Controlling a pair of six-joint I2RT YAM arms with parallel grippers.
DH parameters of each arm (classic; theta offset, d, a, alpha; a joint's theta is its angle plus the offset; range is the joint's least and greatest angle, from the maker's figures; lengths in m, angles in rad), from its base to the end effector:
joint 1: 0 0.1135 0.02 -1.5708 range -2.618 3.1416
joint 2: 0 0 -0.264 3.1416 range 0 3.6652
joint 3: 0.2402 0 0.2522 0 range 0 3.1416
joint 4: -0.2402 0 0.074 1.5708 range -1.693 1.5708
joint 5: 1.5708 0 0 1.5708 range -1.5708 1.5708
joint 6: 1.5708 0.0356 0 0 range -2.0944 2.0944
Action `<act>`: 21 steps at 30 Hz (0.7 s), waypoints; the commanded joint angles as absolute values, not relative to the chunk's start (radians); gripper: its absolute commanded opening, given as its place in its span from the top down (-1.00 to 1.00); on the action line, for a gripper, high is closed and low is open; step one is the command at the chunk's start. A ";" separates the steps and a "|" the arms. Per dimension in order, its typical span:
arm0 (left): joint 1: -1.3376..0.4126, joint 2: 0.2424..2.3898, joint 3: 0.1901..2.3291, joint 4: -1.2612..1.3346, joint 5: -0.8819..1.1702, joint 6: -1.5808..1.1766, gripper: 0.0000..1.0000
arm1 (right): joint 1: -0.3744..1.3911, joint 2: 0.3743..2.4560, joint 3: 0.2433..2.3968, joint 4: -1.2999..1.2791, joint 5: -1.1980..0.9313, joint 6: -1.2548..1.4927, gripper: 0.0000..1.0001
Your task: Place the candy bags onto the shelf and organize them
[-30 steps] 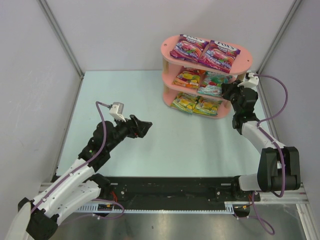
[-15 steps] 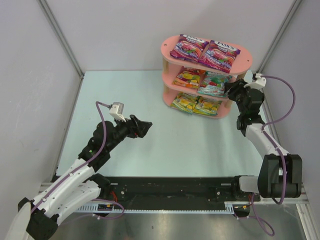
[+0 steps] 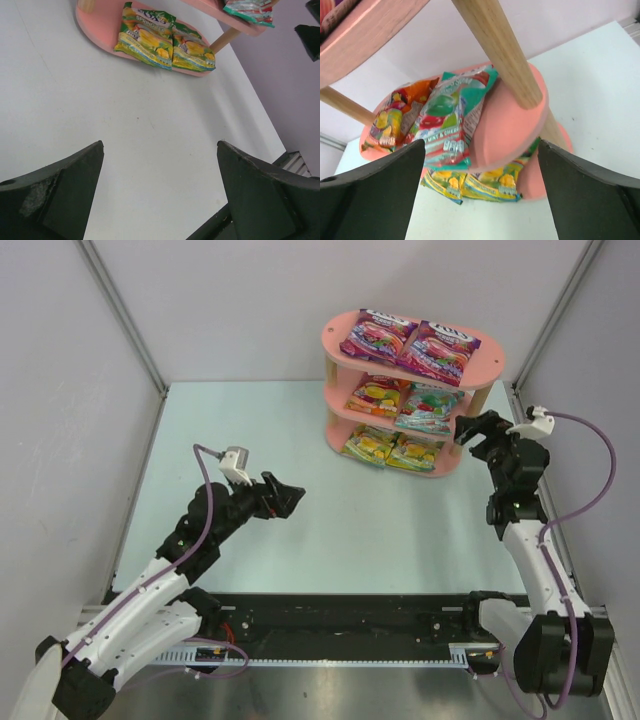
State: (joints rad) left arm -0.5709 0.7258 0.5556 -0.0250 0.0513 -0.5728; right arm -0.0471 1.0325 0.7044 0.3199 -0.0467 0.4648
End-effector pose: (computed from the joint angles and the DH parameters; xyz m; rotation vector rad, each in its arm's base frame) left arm 0.1518 -0.0997 0.2851 0.0372 1.8495 -0.8623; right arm 0.2452 -0.0099 0.3171 0.3670 1.5477 0.3633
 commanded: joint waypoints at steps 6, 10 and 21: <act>-0.563 0.739 0.632 -0.161 -0.087 -0.557 -1.00 | -0.025 0.724 0.583 0.022 -0.066 0.523 -0.99; -0.563 0.765 0.663 -0.210 -0.130 -0.551 -1.00 | 0.027 0.583 0.508 -0.089 -0.023 0.549 -0.99; -0.563 0.701 0.612 -0.204 -0.149 -0.546 -0.99 | 0.209 0.245 0.307 -0.156 0.123 0.551 -0.99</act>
